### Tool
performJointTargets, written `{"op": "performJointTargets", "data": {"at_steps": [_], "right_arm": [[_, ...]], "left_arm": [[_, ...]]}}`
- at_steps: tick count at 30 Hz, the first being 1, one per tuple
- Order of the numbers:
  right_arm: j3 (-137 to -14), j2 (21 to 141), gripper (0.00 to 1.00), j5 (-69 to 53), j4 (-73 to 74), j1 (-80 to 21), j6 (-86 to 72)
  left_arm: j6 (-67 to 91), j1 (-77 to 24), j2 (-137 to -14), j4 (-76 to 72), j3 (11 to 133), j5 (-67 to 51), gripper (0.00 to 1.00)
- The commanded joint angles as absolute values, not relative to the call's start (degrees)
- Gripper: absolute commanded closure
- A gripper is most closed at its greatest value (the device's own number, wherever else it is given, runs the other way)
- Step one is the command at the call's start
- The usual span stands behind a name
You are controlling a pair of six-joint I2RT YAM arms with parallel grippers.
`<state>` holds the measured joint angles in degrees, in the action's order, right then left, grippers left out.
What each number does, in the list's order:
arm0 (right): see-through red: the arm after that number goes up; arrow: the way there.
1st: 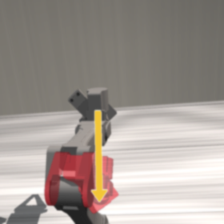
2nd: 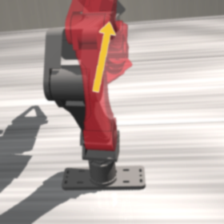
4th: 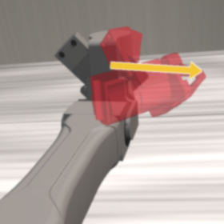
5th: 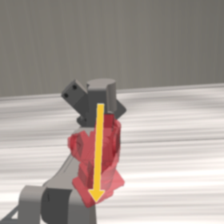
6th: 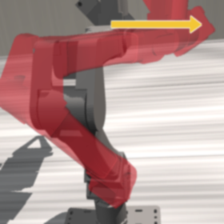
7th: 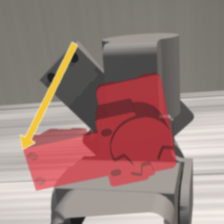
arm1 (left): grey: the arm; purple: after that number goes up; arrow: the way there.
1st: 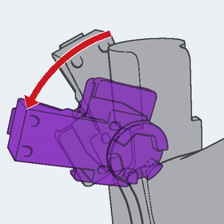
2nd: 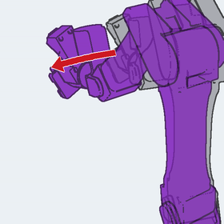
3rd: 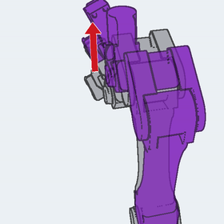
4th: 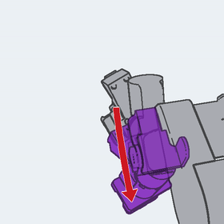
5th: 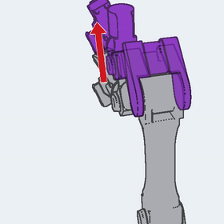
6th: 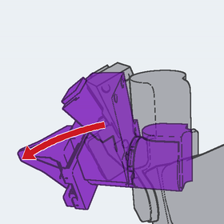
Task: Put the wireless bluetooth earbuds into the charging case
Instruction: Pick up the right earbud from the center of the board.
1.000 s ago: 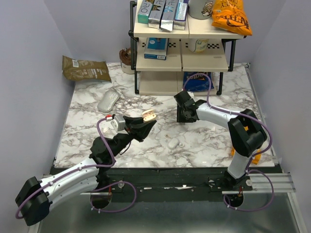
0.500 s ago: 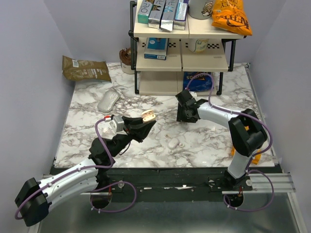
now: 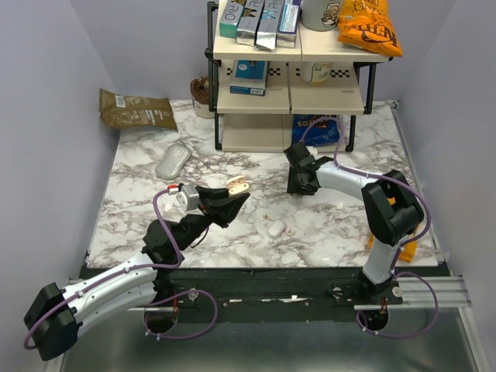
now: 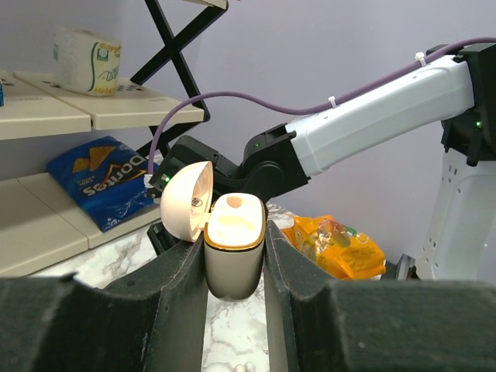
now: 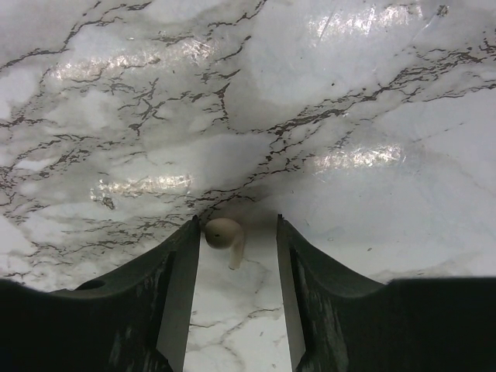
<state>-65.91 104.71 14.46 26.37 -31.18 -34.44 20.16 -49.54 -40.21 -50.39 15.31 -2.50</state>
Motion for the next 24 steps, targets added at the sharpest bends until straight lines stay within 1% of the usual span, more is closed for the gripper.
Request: {"op": "performJointTargets", "data": {"at_steps": [1,3,12,15,20,23,24], "right_arm": [[-66.18,106.26,0.48,12.83,26.19,-31.2,-34.19],[-66.27,106.43,0.48,12.74,26.28,-31.2,-34.19],[-63.9,106.88,0.61,11.87,25.67,-31.29,-35.16],[-63.11,106.88,0.64,11.69,25.31,-31.29,-35.33],[-62.23,106.35,0.65,11.51,25.14,-31.29,-35.51],[-61.79,106.0,0.71,11.51,24.87,-31.29,-35.51],[-61.7,105.82,0.76,11.51,24.87,-31.29,-35.51]], "left_arm": [[20.13,-49.75,-40.25,-50.71,14.68,-1.76,1.0],[20.13,-49.75,-40.43,-50.89,14.76,-1.84,1.0],[20.3,-49.75,-39.81,-50.27,14.68,-1.93,1.0],[20.39,-49.75,-39.73,-50.27,14.5,-1.93,1.0],[20.39,-49.83,-39.55,-50.27,14.68,-1.85,1.0],[20.56,-49.92,-39.64,-50.27,14.68,-1.93,1.0],[20.48,-49.92,-39.64,-50.19,14.59,-2.02,1.0]]}}
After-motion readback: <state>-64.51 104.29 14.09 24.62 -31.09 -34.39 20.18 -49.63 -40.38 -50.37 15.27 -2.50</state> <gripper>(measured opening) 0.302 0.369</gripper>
